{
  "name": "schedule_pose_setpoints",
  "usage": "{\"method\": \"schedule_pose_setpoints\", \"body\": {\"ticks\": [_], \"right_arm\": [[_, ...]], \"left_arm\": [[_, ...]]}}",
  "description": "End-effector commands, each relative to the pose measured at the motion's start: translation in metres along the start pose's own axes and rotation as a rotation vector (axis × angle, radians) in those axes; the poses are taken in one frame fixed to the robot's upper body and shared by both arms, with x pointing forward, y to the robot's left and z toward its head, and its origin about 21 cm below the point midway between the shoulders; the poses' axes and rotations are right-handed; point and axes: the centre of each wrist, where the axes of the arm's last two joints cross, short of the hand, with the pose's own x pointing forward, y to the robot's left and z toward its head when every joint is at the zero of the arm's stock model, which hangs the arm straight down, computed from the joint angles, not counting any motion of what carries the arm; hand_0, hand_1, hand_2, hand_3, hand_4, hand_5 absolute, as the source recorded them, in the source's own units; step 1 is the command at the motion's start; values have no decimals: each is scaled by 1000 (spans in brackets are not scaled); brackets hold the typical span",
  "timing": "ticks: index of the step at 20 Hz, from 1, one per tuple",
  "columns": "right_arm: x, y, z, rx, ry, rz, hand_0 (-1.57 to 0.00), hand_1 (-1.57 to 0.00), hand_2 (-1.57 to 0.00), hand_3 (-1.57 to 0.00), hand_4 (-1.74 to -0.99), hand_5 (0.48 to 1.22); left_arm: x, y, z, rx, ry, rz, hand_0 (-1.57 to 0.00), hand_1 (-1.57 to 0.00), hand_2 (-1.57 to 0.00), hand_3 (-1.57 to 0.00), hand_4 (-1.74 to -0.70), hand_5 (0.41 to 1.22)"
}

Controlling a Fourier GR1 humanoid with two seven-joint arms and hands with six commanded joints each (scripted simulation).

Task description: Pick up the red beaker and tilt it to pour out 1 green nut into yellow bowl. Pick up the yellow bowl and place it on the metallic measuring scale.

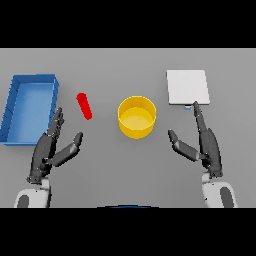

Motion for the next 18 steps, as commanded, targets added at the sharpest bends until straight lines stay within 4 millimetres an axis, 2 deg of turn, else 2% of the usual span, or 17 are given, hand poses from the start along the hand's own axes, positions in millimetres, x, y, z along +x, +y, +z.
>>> {"method": "schedule_pose_setpoints", "body": {"ticks": [1, 4, 9, 11, 13, 18], "right_arm": [[1, -1, -1, 5, 1, -18, 1, 1, 1, 1, -1103, 592], [5, -3, 0, 21, -19, -37, 1, 1, 1, 1, -1147, 614], [2, -5, -5, 43, 2, -94, 1, 1, 1, 1, -1209, 627], [1, -4, 1, 49, -17, -99, 1, 1, 1, 1, -1219, 626], [6, -5, -1, 43, -19, -101, 1, 1, 1, 1, -1225, 627], [-1, -5, 1, 44, 10, -83, 1, 1, 1, 1, -1218, 626]], "left_arm": [[1, -4, -1, -11, 17, 2, 1, 1, 1, 1, -1138, 655], [-2, 0, -9, -23, 54, -3, 1, 1, 1, 1, -1137, 649], [-20, -4, -41, -44, 110, -3, 1, 1, 1, 1, -1169, 648], [-27, -1, -54, -38, 105, -9, 1, 1, 1, 1, -1178, 648], [-32, 1, -68, -43, 118, -25, 1, 1, 1, 1, -1176, 640], [-32, -6, -101, -79, 94, -35, 1, 1, 1, 1, -1197, 646]]}}
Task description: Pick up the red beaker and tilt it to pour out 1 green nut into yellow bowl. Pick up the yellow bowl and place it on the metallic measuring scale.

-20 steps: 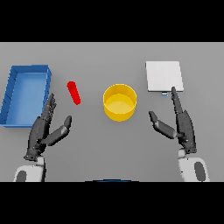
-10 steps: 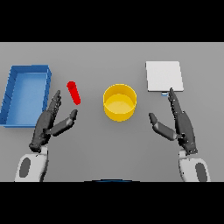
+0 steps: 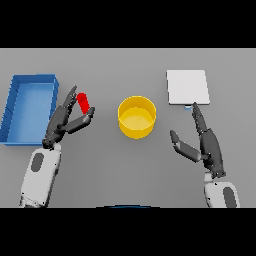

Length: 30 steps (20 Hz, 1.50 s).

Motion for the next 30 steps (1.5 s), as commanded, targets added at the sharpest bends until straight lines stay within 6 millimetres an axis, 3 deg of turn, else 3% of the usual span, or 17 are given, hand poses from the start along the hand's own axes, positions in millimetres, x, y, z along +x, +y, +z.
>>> {"method": "schedule_pose_setpoints", "body": {"ticks": [1, 9, 16, 18, 20, 21, 23, 25, 28, 30], "right_arm": [[3, -2, 0, -6, -15, -11, 1, 1, 1, 1, -1222, 627], [0, -3, 2, -3, -4, -22, 1, 1, 1, 1, -1240, 639], [6, -6, 0, -23, -9, -30, 1, 1, 1, 1, -1244, 644], [5, -4, 2, -25, -8, -25, 1, 1, 1, 1, -1240, 645], [6, -7, 0, -28, -2, -24, 1, 1, 1, 1, -1237, 648], [5, -6, -1, -21, 5, -31, 1, 1, 1, 1, -1239, 648], [5, -6, 1, -25, -2, -26, 1, 1, 1, 1, -1239, 648], [5, -7, -1, -23, 2, -24, 1, 1, 1, 1, -1242, 650], [3, -9, 1, -15, -9, -49, 1, 1, 1, 1, -1255, 644], [1, -11, 1, -20, -3, -31, 1, 1, 1, 1, -1245, 642]], "left_arm": [[1, -5, -6, -1, -7, -5, 1, 1, 1, 1, -1200, 651], [-2, -16, -35, 14, 14, -49, 1, 1, 1, 1, -1207, 673], [-18, -19, -48, 40, -28, 77, -4, -7, -54, -37, -1328, 738], [-18, -30, -52, 52, -44, 94, -207, -230, -287, -254, -1401, 787], [-19, -31, -54, 98, -34, 73, -551, -588, -662, -728, -1471, 943], [-19, -33, -56, 106, -15, 37, -755, -783, -844, -884, -1519, 999], [-16, -40, -58, 106, -30, -21, -1049, -1067, -1106, -1058, -1589, 1079], [-13, -40, -58, 92, -41, -9, -1237, -1248, -1273, -1154, -1636, 1130], [-12, -39, -58, 91, -39, -17, -1400, -1406, -1419, -1357, -1542, 1174], [-8, -38, -58, 79, -87, 60, -1462, -1465, -1473, -1434, -1614, 1165]]}}
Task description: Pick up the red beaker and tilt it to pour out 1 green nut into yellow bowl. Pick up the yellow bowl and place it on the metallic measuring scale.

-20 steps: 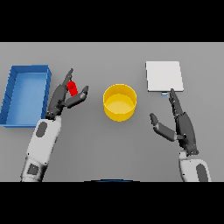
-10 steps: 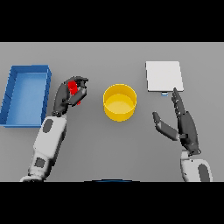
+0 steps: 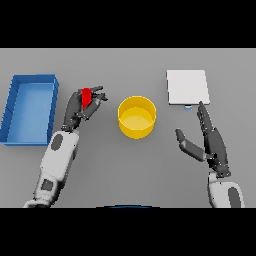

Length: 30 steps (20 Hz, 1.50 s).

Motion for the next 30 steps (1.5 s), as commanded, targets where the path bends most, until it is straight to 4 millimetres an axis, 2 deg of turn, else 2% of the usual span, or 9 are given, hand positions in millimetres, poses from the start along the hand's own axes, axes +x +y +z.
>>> {"method": "schedule_pose_setpoints", "body": {"ticks": [1, 4, 7, 9, 14, 16, 19, 25, 30], "right_arm": [[2, 1, 1, -2, -14, -2, 1, 1, 1, 1, -1248, 645], [2, 6, 1, 10, -21, 14, 1, 1, 1, 1, -1236, 644], [4, 8, -1, 9, -15, 17, 1, 1, 1, 1, -1227, 647], [4, 3, -2, 6, -29, 36, 1, 1, 1, 1, -1219, 653], [2, 9, -1, 3, -40, 52, 1, 1, 1, 1, -1219, 661], [4, 5, -3, 2, -49, 74, 1, 1, 1, 1, -1210, 664], [4, 6, 3, 0, -27, 67, 1, 1, 1, 1, -1194, 658], [5, 10, 1, 20, -20, 59, 1, 1, 1, 1, -1178, 667], [6, 7, 1, 13, -11, 37, 1, 1, 1, 1, -1182, 674]], "left_arm": [[2, 8, 0, 2, -7, 33, -1483, -1486, -1493, -1462, -1639, 1157], [22, 10, -6, -12, -54, 92, -1526, -1528, -1531, -1515, -1689, 1140], [38, 16, -11, -36, -75, 54, -1548, -1549, -1551, -1542, -1714, 1132], [45, 18, -13, -56, -86, -1, -1556, -1557, -1558, -1553, -1724, 1130], [55, 23, -21, -84, -84, -98, -1556, -1557, -1558, -1553, -1724, 1139], [64, 29, -23, -114, -111, -201, -1562, -1562, -1563, -1559, -1730, 1134], [80, 28, -29, -182, -111, -391, -1566, -1566, -1567, -1565, -1735, 1120], [110, 2, -40, -333, -122, -774, -1570, -1570, -1570, -1569, -1740, 1139], [130, -21, -45, -431, -161, -1144, -1571, -1571, -1571, -1570, -1741, 1191]]}}
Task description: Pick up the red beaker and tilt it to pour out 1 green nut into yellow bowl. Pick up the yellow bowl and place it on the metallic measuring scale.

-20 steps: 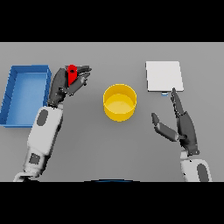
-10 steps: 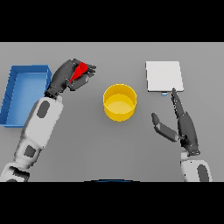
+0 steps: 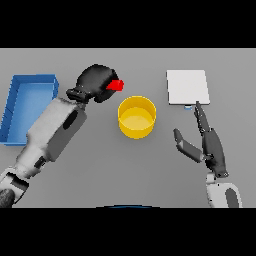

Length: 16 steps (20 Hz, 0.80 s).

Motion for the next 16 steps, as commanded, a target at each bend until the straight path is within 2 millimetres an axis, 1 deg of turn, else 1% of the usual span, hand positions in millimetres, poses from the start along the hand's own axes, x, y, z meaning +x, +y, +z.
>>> {"method": "schedule_pose_setpoints", "body": {"ticks": [1, 2, 3, 4, 5, 7, 8, 9, 10, 11, 12, 14, 16], "right_arm": [[-1, 2, 1, -3, 2, -1, 1, 1, 1, 1, -1187, 676], [-1, -1, -2, -4, 14, -2, 1, 1, 1, 1, -1191, 675], [-1, 0, 0, -4, 5, -11, 1, 1, 1, 1, -1190, 675], [-3, -1, -1, -3, 18, -14, 1, 1, 1, 1, -1191, 675], [-3, 4, 0, -2, 20, -31, 1, 1, 1, 1, -1195, 671], [-4, 7, 2, -3, 22, -60, 1, 1, 1, 1, -1197, 659], [-4, 5, 3, -10, 26, -61, 1, 1, 1, 1, -1202, 651], [-3, 2, 3, -14, 30, -68, 1, 1, 1, 1, -1206, 639], [-5, 4, 3, -14, 41, -72, 1, 1, 1, 1, -1212, 631], [-3, 5, 3, -20, 15, -60, 1, 1, 1, 1, -1220, 624], [-4, 4, 4, -22, 18, -48, 1, 1, 1, 1, -1221, 617], [-5, 7, 1, -27, 15, -37, 1, 1, 1, 1, -1214, 600], [-4, 6, 2, -44, 4, -27, 1, 1, 1, 1, -1205, 584]], "left_arm": [[5, -1, 0, -33, -12, -61, -1571, -1571, -1571, -1571, -1741, 1197], [8, -2, -2, -72, -4, -125, -1571, -1571, -1571, -1571, -1689, 1202], [13, -1, -6, -99, 2, -178, -1571, -1571, -1571, -1492, -1698, 1205], [14, 5, -8, -119, -13, -251, -1571, -1571, -1571, -1436, -1705, 1209], [18, 8, -14, -139, -22, -307, -1571, -1571, -1571, -1383, -1710, 1211], [24, 8, -19, -189, -42, -424, -1571, -1571, -1571, -1349, -1717, 1215], [25, 8, -22, -207, -54, -464, -1571, -1571, -1571, -1332, -1718, 1216], [30, 10, -24, -218, -74, -505, -1571, -1571, -1571, -1295, -1719, 1217], [34, 13, -26, -232, -99, -553, -1571, -1571, -1571, -1350, -1721, 1218], [40, 12, -30, -246, -120, -587, -1571, -1571, -1571, -1394, -1723, 1218], [42, 10, -30, -263, -152, -624, -1571, -1571, -1571, -1429, -1725, 1219], [49, 8, -33, -281, -176, -711, -1571, -1571, -1571, -1480, -1729, 1220], [55, 13, -37, -299, -192, -800, -1571, -1571, -1571, -1513, -1732, 1220]]}}
